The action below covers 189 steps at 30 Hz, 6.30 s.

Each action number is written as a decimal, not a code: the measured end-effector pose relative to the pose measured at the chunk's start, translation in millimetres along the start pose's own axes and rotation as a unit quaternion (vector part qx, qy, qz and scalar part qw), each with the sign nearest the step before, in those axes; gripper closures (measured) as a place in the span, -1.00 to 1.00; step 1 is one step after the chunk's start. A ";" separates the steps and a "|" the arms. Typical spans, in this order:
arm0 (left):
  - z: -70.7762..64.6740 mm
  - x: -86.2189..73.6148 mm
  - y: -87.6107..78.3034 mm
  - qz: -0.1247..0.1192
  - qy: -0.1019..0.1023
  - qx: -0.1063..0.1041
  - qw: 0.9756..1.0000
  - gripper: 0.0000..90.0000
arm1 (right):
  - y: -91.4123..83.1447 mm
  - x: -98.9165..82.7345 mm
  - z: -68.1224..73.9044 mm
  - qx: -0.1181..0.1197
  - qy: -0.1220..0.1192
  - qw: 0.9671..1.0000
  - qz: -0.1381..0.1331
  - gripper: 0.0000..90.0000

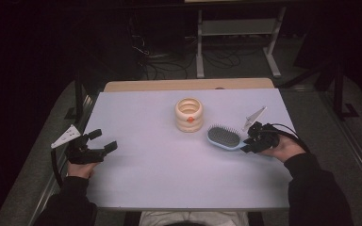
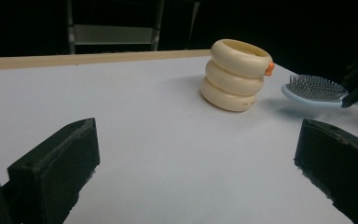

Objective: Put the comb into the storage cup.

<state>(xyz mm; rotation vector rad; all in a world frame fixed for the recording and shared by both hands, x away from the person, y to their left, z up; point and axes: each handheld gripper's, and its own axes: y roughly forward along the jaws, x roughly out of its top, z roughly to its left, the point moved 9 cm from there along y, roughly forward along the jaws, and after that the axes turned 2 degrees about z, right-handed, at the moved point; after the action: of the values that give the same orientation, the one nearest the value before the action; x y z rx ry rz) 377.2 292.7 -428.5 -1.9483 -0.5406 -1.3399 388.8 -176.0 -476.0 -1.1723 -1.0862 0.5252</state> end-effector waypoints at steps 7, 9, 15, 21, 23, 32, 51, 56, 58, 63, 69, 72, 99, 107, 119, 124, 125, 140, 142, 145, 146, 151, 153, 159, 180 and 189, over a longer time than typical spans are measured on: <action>0.3 0.0 0.0 0.000 -0.001 0.001 1.000 -1.00 | -5.7 8.5 2.9 0.009 -0.002 1.000 -0.013 0.51; 0.4 0.1 -0.2 -0.001 -0.001 0.001 1.000 -1.00 | -8.2 11.2 3.3 0.010 -0.001 1.000 -0.018 0.51; 0.3 0.1 -0.4 -0.001 -0.001 0.001 1.000 -1.00 | -19.6 22.3 5.0 0.002 -0.007 1.000 -0.029 0.51; 0.2 0.5 -1.0 -0.001 0.001 0.000 1.000 -1.00 | -31.0 35.0 5.5 -0.002 -0.010 0.999 -0.040 0.51; 0.2 0.9 -1.3 -0.003 0.000 0.000 1.000 -1.00 | -34.2 38.7 5.8 -0.003 -0.011 0.999 -0.047 0.51; -0.1 1.3 -1.4 -0.005 0.000 -0.001 1.000 -1.00 | -43.9 50.5 7.9 -0.008 -0.018 0.998 -0.052 0.51; 0.0 1.3 -1.4 -0.005 -0.001 -0.001 1.000 -1.00 | -61.1 79.9 9.2 -0.020 -0.029 0.996 -0.082 0.51; 0.1 1.1 -1.3 -0.004 0.000 -0.001 1.000 -1.00 | -64.0 87.5 10.1 -0.022 -0.033 0.996 -0.084 0.51; 0.2 1.4 -1.5 -0.005 -0.001 -0.001 1.000 -1.00 | -66.1 91.2 10.6 -0.024 -0.035 0.995 -0.088 0.51; 1.3 2.0 -2.5 -0.006 -0.001 0.005 1.000 -1.00 | -70.0 102.2 15.3 -0.029 -0.049 0.994 -0.097 0.51; 1.3 1.9 -2.6 -0.006 0.000 0.003 1.000 -1.00 | -73.8 112.4 18.5 -0.031 -0.055 0.993 -0.100 0.51; 1.1 1.5 -2.3 -0.004 -0.001 0.004 1.000 -1.00 | -76.8 116.8 18.5 -0.033 -0.057 0.992 -0.103 0.51; -16.0 26.5 9.9 0.003 0.016 -0.008 1.000 -1.00 | -83.0 155.8 26.6 -0.041 -0.078 0.990 -0.111 0.51; -27.6 43.7 25.9 0.010 0.029 -0.018 0.999 -1.00 | -84.0 165.8 30.8 -0.044 -0.086 0.989 -0.113 0.51; -50.0 61.3 60.2 0.023 0.031 -0.047 0.998 -1.00 | -83.2 179.1 36.0 -0.044 -0.094 0.987 -0.121 0.51; -59.8 70.5 71.1 0.024 0.036 -0.057 0.997 -1.00 | -85.3 186.6 38.5 -0.047 -0.102 0.986 -0.127 0.51; -62.3 72.1 73.2 0.025 0.037 -0.060 0.997 -1.00 | -85.5 188.1 39.8 -0.046 -0.101 0.986 -0.127 0.51; -104.0 86.9 111.3 0.032 0.037 -0.109 0.993 -1.00 | -79.3 196.2 44.7 -0.046 -0.112 0.984 -0.129 0.51; -108.1 89.4 115.0 0.027 0.032 -0.116 0.992 -1.00 | -79.2 196.9 45.1 -0.046 -0.114 0.984 -0.132 0.51; -113.3 93.7 118.9 0.020 0.023 -0.126 0.992 -1.00 | -78.6 197.0 45.1 -0.047 -0.113 0.984 -0.132 0.51; -115.0 95.2 120.2 0.017 0.020 -0.129 0.991 -1.00 | -78.3 197.0 44.8 -0.048 -0.113 0.984 -0.132 0.51; -119.5 101.4 124.8 0.010 0.012 -0.135 0.991 -1.00 | -75.3 196.5 44.5 -0.047 -0.113 0.984 -0.131 0.51; -120.2 103.6 125.6 0.006 0.008 -0.136 0.991 -1.00 | -73.5 196.2 44.1 -0.047 -0.113 0.984 -0.130 0.51; -119.1 108.2 129.1 0.001 -0.005 -0.133 0.991 -1.00 | -67.4 197.1 44.2 -0.048 -0.114 0.984 -0.126 0.51; -106.3 123.3 135.3 -0.019 -0.101 -0.157 0.982 -0.52 | -60.5 197.7 41.7 -0.070 -0.113 0.982 -0.137 0.51; -107.8 124.6 137.6 -0.019 -0.113 -0.170 0.979 -0.33 | -57.6 198.5 40.8 -0.078 -0.111 0.982 -0.132 0.51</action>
<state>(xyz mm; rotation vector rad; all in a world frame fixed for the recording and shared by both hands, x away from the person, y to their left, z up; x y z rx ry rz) 449.2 114.7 -332.5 -2.4018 -0.4796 -1.3080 426.8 -16.4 -343.9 -1.0988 -1.4731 0.3740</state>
